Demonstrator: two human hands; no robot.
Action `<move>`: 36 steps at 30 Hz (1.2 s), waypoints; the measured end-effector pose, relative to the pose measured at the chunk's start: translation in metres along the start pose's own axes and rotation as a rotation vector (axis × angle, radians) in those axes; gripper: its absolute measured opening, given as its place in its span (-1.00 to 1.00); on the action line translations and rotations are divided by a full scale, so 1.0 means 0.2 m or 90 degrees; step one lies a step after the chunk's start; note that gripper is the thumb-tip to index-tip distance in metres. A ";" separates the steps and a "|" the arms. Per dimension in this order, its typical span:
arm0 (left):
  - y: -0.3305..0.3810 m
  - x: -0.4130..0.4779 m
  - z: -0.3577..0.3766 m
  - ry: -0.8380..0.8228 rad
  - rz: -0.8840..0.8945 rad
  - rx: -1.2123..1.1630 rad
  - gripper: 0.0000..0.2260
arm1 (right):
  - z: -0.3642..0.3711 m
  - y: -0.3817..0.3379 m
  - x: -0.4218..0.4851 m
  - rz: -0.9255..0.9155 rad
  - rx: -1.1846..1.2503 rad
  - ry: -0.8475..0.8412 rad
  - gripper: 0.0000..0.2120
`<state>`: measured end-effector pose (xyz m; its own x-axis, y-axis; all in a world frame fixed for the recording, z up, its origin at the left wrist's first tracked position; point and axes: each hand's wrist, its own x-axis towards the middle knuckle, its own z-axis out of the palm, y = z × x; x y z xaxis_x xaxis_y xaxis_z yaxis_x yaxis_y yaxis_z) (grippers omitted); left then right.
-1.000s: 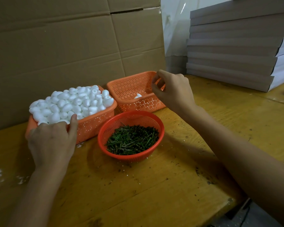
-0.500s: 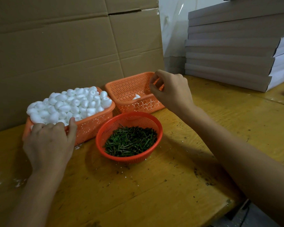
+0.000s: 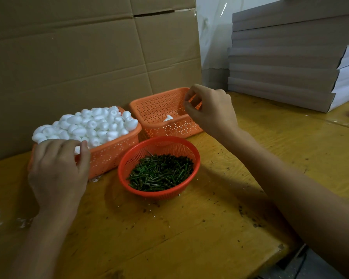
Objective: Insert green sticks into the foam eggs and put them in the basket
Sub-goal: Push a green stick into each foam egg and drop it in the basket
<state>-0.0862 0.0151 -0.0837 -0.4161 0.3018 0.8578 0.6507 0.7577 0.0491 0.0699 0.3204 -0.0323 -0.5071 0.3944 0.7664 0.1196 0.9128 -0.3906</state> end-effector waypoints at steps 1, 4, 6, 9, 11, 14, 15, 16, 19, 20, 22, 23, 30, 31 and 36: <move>-0.01 0.00 0.01 0.023 0.021 -0.022 -0.69 | 0.00 0.00 0.00 0.001 0.003 0.000 -0.87; 0.00 0.00 0.03 0.067 0.055 -0.081 -0.82 | 0.00 -0.01 -0.01 0.004 0.014 0.002 -0.88; 0.02 0.00 0.03 0.098 0.065 -0.119 -0.82 | -0.01 -0.03 -0.01 0.004 0.043 -0.008 -0.90; 0.06 -0.01 0.01 0.139 0.085 -0.172 -0.78 | 0.00 -0.06 -0.03 -0.027 0.092 -0.049 -0.91; 0.09 0.00 -0.01 0.147 0.110 -0.193 -0.79 | 0.01 -0.09 -0.05 -0.051 0.128 -0.096 -0.89; 0.15 0.00 -0.03 0.150 0.133 -0.240 -0.82 | 0.02 -0.14 -0.07 -0.038 0.262 -0.210 -0.84; 0.17 0.00 -0.03 0.140 0.139 -0.263 -0.83 | 0.02 -0.16 -0.08 -0.035 0.303 -0.252 -0.81; 0.19 -0.01 -0.03 0.129 0.150 -0.287 -0.84 | 0.02 -0.18 -0.08 -0.035 0.337 -0.294 -0.78; 0.25 -0.02 -0.03 0.097 0.191 -0.362 -0.88 | 0.03 -0.22 -0.11 -0.050 0.408 -0.401 -0.68; 0.27 -0.03 -0.03 0.089 0.197 -0.386 -0.88 | 0.04 -0.24 -0.12 -0.049 0.432 -0.429 -0.66; 0.31 -0.05 -0.04 0.077 0.196 -0.426 -0.84 | 0.05 -0.26 -0.14 -0.033 0.484 -0.479 -0.63; 0.33 -0.05 -0.05 0.071 0.197 -0.441 -0.80 | 0.05 -0.26 -0.15 -0.025 0.504 -0.500 -0.63; 0.39 -0.08 -0.08 0.046 0.231 -0.462 -0.71 | 0.05 -0.28 -0.16 0.015 0.578 -0.533 -0.72; 0.40 -0.08 -0.08 0.043 0.235 -0.462 -0.70 | 0.05 -0.28 -0.16 0.018 0.587 -0.531 -0.73; 0.42 -0.08 -0.07 0.014 0.253 -0.492 -0.68 | 0.06 -0.30 -0.18 0.024 0.617 -0.518 -0.78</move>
<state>-0.0158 0.0649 -0.0867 -0.0594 0.4427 0.8947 0.9975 -0.0084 0.0703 0.0707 0.2506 -0.0424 -0.9350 -0.0749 0.3466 -0.3520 0.3151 -0.8814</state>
